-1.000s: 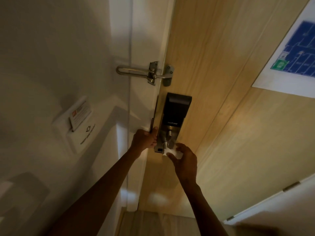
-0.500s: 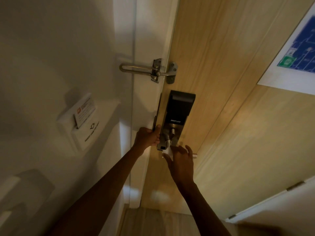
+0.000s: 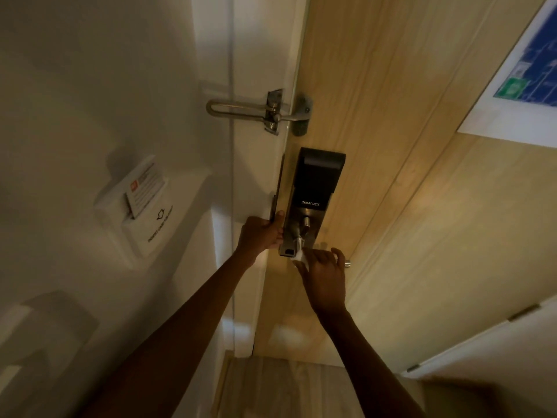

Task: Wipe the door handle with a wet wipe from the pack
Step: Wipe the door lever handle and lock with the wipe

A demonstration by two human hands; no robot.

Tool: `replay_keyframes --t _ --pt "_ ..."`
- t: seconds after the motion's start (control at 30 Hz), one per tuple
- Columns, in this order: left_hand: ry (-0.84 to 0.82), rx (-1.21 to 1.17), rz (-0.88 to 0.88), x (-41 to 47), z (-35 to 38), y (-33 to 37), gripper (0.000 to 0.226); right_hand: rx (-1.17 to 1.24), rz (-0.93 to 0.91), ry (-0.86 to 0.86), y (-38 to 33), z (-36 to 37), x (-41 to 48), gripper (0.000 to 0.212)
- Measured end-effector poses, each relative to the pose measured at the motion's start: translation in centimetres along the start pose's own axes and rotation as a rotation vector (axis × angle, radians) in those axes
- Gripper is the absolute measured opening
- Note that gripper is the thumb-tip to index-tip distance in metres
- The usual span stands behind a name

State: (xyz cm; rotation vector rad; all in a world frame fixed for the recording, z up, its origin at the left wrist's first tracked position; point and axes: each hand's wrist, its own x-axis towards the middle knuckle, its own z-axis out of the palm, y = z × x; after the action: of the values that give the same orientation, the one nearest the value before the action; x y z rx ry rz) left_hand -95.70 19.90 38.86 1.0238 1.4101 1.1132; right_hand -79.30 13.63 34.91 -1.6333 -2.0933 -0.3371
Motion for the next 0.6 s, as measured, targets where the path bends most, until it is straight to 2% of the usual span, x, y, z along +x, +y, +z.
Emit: replay_keyframes --t 0.27,0.5,0.6 --pt "-0.03 0.056 0.021 -0.2 -0.1 0.0 0.05 -0.186 -0.257 -0.042 4.4 -0.3 0.0 0.031" --pt "-0.054 0.029 -0.002 -0.1 -0.2 0.1 0.052 -0.172 -0.269 -0.037 8.5 -1.8 -0.7 0.034" --pt "-0.039 0.028 0.005 0.1 -0.4 0.1 0.052 -0.021 -0.167 -0.117 9.1 -2.7 -0.3 0.029"
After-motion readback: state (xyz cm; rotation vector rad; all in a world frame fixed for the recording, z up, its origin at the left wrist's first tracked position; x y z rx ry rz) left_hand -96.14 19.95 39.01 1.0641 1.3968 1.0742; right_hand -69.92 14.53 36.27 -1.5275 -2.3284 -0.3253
